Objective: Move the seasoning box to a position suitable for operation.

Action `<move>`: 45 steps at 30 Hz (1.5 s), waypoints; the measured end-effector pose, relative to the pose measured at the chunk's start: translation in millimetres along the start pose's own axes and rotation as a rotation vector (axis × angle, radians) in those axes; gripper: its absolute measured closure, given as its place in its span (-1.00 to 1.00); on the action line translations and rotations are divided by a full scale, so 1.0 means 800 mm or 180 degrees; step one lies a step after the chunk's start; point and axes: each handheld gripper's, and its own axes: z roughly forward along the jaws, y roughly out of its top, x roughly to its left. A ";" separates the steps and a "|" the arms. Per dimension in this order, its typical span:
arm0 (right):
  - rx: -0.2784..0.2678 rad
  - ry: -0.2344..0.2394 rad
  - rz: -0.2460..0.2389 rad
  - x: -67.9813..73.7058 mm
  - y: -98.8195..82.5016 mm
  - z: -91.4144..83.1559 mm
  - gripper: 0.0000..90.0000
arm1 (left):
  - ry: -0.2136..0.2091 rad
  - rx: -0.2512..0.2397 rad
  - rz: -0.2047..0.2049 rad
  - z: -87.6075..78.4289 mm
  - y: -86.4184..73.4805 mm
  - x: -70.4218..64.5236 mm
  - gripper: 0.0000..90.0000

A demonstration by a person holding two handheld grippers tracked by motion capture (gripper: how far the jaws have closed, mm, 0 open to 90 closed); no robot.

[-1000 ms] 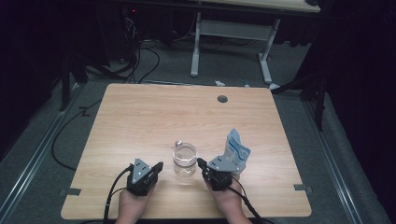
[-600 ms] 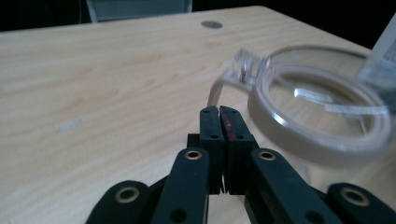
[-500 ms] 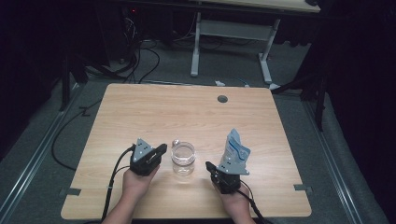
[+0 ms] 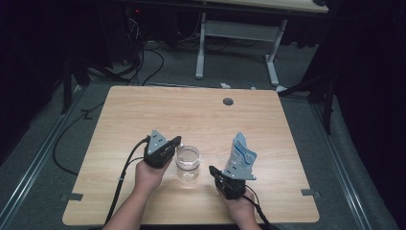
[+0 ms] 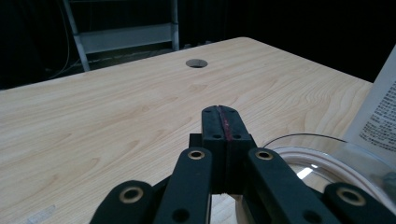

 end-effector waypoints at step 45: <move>-0.0324 0.0210 -0.0140 0.033 0.048 0.012 0.99 | -0.0097 -0.0234 -0.0283 -0.012 -0.017 0.009 1.00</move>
